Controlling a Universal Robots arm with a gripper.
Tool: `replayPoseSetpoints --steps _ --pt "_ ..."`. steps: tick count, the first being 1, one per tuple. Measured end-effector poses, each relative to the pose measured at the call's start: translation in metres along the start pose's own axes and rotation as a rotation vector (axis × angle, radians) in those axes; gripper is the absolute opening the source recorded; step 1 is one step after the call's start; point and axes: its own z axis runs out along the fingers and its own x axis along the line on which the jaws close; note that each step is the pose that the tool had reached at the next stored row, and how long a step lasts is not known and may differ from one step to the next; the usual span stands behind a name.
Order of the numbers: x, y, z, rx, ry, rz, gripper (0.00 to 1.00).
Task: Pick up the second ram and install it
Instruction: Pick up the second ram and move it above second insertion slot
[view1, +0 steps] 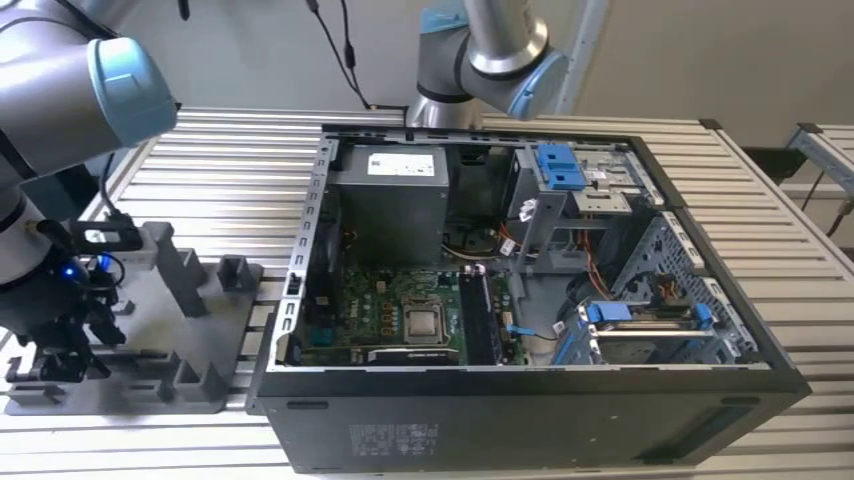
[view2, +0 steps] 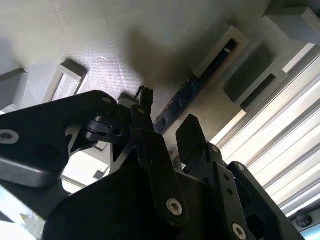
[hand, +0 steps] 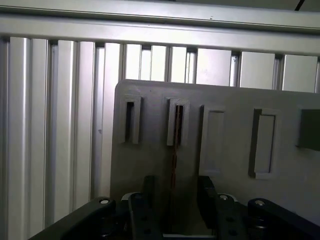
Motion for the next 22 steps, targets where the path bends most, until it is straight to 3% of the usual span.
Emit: replayPoseSetpoints --steps 11,12,22 --pt "-0.0002 0.0000 0.0000 0.0000 0.0000 0.000 0.46" --pt "-0.0002 0.0000 0.0000 0.0000 0.0000 0.000 0.38" --pt "-0.0004 0.0018 -0.0016 0.0001 -0.0002 0.000 0.38"
